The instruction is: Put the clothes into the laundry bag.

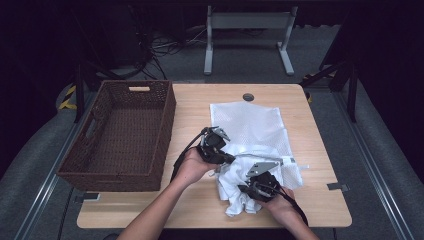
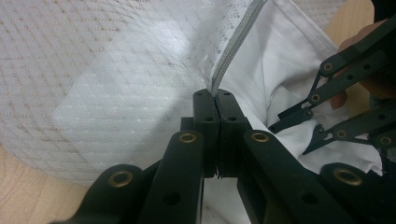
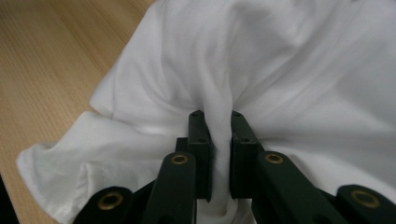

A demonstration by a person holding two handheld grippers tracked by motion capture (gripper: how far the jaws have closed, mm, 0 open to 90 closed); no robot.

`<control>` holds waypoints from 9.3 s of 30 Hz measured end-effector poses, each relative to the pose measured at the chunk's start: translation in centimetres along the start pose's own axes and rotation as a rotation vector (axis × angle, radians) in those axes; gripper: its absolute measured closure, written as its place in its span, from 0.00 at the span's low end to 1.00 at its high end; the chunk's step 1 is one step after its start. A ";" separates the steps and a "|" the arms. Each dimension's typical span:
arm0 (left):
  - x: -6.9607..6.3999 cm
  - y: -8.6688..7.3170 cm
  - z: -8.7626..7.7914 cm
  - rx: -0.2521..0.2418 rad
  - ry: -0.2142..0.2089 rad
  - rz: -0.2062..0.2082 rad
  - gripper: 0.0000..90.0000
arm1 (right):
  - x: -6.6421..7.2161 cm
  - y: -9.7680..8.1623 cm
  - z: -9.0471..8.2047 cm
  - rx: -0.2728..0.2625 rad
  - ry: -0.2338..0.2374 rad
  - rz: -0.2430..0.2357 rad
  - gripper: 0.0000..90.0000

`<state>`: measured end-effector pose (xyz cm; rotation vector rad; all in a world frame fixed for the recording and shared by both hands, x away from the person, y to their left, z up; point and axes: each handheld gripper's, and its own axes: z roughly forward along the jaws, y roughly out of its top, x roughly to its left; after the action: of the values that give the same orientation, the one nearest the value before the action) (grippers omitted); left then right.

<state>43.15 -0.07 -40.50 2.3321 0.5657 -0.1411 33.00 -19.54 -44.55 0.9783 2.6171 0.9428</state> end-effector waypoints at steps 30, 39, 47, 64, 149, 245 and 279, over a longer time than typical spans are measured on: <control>-1.2 0.2 -0.5 -0.004 -0.047 0.037 0.99 | -5.0 1.9 -1.8 -0.124 -0.107 0.160 0.94; -1.4 0.3 -0.2 0.013 -0.066 0.044 0.99 | -6.5 2.5 -1.1 -0.135 -0.141 0.222 0.94; -1.7 0.3 0.1 0.027 -0.078 0.053 0.99 | -7.3 3.4 -0.5 -0.168 -0.185 0.278 0.94; -1.6 0.1 0.3 0.027 -0.048 0.049 0.99 | -7.4 3.4 -0.7 -0.197 -0.211 0.236 0.77; -1.3 -0.2 0.0 0.016 -0.050 0.049 0.99 | -4.6 0.5 -2.7 -0.178 -0.001 0.061 0.30; -0.9 -0.7 -0.3 0.031 -0.076 0.035 0.99 | -11.4 0.8 -1.8 -0.173 -0.120 0.038 0.53; -1.1 -0.8 -0.1 0.052 -0.073 0.043 0.99 | -9.2 4.0 1.8 -0.240 0.122 0.066 0.97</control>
<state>41.86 0.11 -40.66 2.3768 0.4809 -0.2219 42.85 -22.24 -43.80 0.9780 2.5017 1.3360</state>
